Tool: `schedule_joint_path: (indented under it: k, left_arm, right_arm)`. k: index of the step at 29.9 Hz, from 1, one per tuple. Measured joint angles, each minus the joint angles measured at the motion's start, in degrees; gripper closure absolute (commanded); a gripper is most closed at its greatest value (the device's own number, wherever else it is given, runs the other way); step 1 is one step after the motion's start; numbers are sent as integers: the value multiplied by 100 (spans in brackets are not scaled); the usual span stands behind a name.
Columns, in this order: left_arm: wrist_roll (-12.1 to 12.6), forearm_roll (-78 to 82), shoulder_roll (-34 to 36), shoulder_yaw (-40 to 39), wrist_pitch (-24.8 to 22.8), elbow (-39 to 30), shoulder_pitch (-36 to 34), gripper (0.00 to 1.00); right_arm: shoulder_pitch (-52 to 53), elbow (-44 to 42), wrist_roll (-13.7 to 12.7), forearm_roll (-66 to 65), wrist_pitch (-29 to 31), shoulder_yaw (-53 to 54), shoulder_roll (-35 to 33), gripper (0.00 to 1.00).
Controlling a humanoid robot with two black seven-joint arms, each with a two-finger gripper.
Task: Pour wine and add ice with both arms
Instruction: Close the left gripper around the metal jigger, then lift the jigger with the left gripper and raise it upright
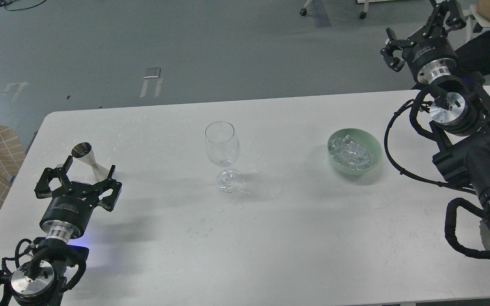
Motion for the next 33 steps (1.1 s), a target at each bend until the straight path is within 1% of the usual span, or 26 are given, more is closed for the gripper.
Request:
schedule_joint_path:
  k: [1, 2, 3, 6, 9, 15, 16, 17, 18, 20, 28, 33]
  left_arm:
    - [-8, -27, -44, -2, 11, 44, -17, 9]
    - [-17, -56, -96, -4, 28, 83, -46, 15]
    - [-22, -82, -156, -4, 55, 125, -82, 17]
    - [-28, -127, -331, -19, 256, 340, -203, 20]
    - [-31, -264, -399, -104, 414, 544, -312, 20]
    - [14, -489, -386, -267, 400, 950, -630, 23]
    - [24, -508, -376, -293, 371, 1038, -699, 28]
    - [33, -517, -370, -311, 345, 1123, -760, 30]
    - [39, -523, -364, -319, 313, 1197, -819, 31]
    - [46, -537, -351, -330, 254, 1453, -985, 38]
    - [50, -571, -309, -354, 245, 2107, -1424, 39]
    - [57, -579, -159, -449, 261, 2476, -1649, 39]
  right_arm:
    - [0, -1, 0, 0, -21, 0, 0, 0]
    - [-1, -7, 0, -1, -56, 0, 0, 0]
    - [-1, -13, 0, -1, -90, 0, 0, 0]
    - [-1, -34, -2, -1, -171, 0, -1, 0]
    - [-2, -43, -13, -6, -191, -5, -31, 0]
    - [-13, -55, -17, -6, -196, -63, -148, 0]
    - [-16, -59, -17, -6, -198, -66, -157, 0]
    - [-18, -60, -17, -6, -200, -68, -162, 0]
    - [-18, -63, -17, -6, -201, -70, -163, 0]
    - [-18, -74, -17, -7, -201, -71, -163, 0]
    - [54, -106, -17, -17, -273, -75, -152, 0]
    - [24, -106, -17, -17, -297, -81, -142, 0]
